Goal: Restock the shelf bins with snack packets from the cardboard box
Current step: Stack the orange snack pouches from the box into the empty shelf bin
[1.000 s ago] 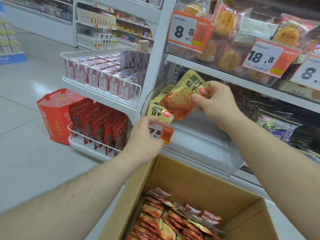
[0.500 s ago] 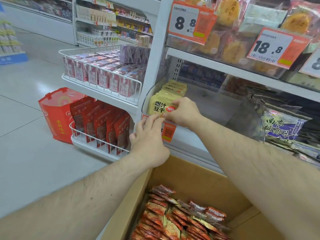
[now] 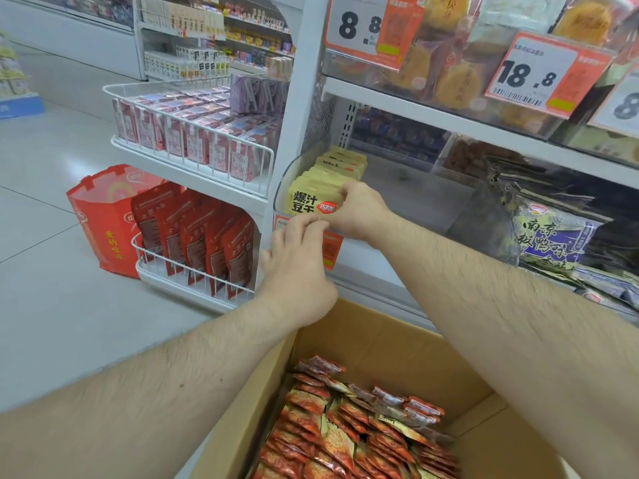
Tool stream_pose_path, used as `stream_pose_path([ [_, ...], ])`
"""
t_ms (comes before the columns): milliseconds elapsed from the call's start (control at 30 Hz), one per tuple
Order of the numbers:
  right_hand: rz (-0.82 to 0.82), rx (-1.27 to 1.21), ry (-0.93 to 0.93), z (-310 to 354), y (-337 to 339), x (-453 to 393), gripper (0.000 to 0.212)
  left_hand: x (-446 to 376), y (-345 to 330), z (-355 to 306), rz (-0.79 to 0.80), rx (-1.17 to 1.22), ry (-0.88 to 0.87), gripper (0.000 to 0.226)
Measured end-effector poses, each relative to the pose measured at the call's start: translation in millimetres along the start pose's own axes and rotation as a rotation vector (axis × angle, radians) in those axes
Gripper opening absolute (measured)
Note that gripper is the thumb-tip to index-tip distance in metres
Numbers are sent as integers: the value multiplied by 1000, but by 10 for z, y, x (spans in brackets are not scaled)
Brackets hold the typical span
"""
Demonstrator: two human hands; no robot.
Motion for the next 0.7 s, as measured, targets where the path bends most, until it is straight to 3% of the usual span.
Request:
stream_pose_path([
  [67, -75, 20, 10, -42, 110, 121, 45, 33, -47, -4, 1, 25, -25, 77],
  [100, -196, 43, 79, -75, 163, 218, 41, 51, -76, -7, 39, 52, -26, 74],
  [167, -513, -5, 342, -189, 225, 563, 21, 120, -165, -18, 179, 132, 6, 65],
  [233, -661, -119, 536, -454, 123, 992, 12, 214, -286, -23, 334, 187, 43, 53],
  [333, -465, -58, 380, -1201, -338, 1449, 12, 347, -517, -17, 536, 204, 100, 43],
  [433, -34, 233, 19, -2044, -904, 1690, 12, 429, -671, -20, 643, 177, 131, 41],
  [533, 307, 536, -157, -2632, -1286, 1902, 23, 453, -771, -25, 706, 138, 132, 38],
  [700, 404, 817, -242, -3169, -1558, 2076, 28, 498, -902, 21, 773, 91, 149, 34],
])
Point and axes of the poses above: each hand's wrist, its own x-axis away from the middle knuckle, its own y-axis out of the back of the hand, z = x × y, the point moved 2 cm from there along -x, towards the middle knuckle, and after that the axes turned 6 degrees about -z, right-handed, at the moved point
